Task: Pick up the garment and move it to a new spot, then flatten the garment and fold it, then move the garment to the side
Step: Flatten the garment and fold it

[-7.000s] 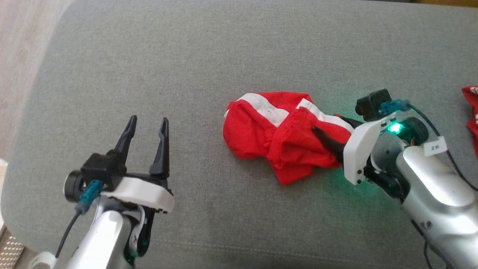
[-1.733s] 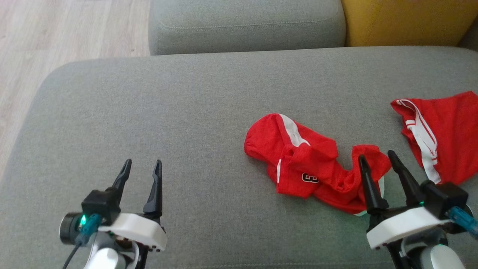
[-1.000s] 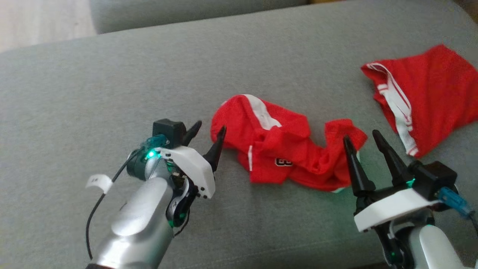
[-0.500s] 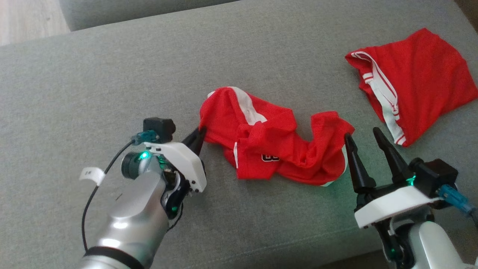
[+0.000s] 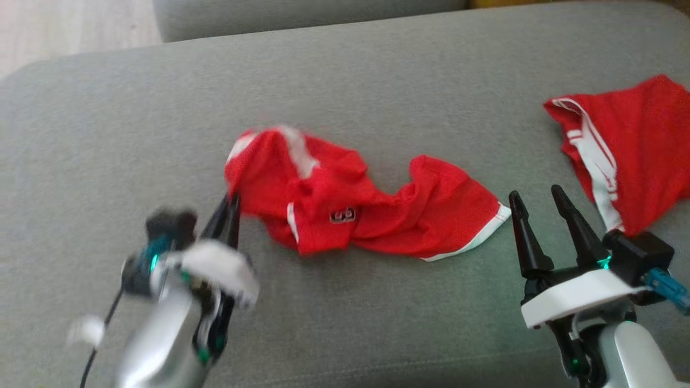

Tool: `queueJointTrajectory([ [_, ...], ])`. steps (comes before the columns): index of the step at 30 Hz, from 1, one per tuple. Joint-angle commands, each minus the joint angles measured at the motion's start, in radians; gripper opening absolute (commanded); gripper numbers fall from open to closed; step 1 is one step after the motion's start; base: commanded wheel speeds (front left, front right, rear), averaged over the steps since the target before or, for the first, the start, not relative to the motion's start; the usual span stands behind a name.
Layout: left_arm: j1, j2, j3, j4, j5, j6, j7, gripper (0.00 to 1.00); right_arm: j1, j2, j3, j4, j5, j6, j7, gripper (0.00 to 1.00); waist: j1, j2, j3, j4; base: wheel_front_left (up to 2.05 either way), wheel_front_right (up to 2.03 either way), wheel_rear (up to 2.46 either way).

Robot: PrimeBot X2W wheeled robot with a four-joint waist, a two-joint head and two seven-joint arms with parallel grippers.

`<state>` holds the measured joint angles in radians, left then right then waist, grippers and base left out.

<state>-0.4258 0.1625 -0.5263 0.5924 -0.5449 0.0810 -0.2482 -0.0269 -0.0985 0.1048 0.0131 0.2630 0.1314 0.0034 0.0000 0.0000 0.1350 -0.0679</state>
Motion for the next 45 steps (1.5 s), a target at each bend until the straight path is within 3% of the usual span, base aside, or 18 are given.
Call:
queueJointTrajectory([
  [1,0.029,0.037,0.048,-0.07,0.007,0.02,-0.013,0.0,-0.009,0.001,0.015,-0.033,0.004,-0.001,-0.003,1.0,0.0,0.0,-0.01,0.026,0.0,0.0,0.0],
  [9,0.233,0.094,0.074,-0.243,-0.023,0.095,0.027,0.0,-0.002,0.003,0.0,-0.043,0.002,-0.001,0.004,1.0,0.0,0.0,-0.011,0.067,0.0,0.0,0.0],
  [10,0.244,0.095,0.075,-0.25,-0.027,0.102,0.033,0.39,-0.002,0.003,-0.002,-0.043,0.002,-0.001,0.005,1.0,0.0,0.0,-0.012,0.069,0.0,0.0,0.0],
  [11,0.26,0.092,0.073,-0.263,-0.033,0.11,0.045,1.0,-0.001,0.003,-0.005,-0.045,0.002,-0.001,0.007,1.0,0.0,0.0,-0.015,0.072,0.0,0.0,0.0],
  [29,0.319,0.142,0.117,-0.54,0.138,0.191,-0.013,1.0,0.06,-0.008,-0.012,-0.066,-0.045,-0.001,0.031,1.0,0.0,0.0,-0.123,0.08,0.0,0.0,0.0],
  [45,0.374,0.181,0.124,-0.585,0.143,0.221,0.004,1.0,0.085,-0.008,-0.012,-0.091,-0.051,-0.001,0.054,1.0,0.0,0.0,-0.136,0.08,0.0,0.0,0.0],
])
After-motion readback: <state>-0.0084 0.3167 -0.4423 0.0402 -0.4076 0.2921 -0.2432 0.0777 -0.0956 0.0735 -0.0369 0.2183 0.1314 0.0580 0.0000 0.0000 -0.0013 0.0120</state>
